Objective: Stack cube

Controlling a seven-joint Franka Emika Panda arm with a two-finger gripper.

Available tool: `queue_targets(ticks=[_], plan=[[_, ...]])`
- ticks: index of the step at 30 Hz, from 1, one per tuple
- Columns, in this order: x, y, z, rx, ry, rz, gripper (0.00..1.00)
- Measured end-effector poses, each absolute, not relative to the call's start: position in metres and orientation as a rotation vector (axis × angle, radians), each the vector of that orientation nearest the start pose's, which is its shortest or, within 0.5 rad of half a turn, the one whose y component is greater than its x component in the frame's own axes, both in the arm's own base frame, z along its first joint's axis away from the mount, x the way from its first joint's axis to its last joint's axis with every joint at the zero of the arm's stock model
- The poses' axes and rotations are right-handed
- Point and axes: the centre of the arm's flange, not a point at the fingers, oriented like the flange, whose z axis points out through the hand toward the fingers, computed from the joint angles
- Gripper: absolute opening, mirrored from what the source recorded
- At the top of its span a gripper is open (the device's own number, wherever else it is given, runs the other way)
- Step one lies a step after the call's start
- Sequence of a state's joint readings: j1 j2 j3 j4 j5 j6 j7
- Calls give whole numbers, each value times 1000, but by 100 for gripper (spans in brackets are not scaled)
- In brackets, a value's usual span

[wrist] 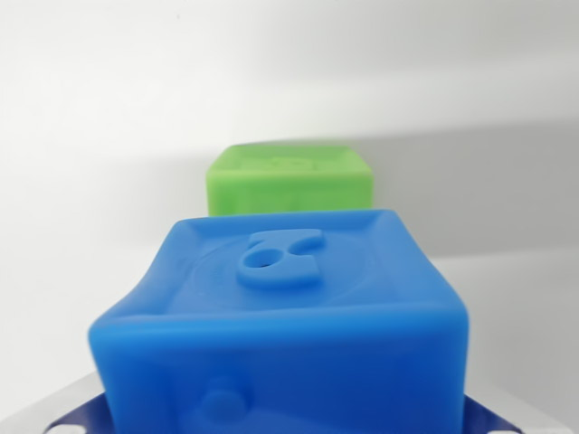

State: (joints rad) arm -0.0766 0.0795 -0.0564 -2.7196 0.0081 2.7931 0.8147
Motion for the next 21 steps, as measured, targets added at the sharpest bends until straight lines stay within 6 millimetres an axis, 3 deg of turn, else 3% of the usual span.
queue_targets(ticks=[21], plan=[[397, -53, 171, -2795, 1443, 7, 0]])
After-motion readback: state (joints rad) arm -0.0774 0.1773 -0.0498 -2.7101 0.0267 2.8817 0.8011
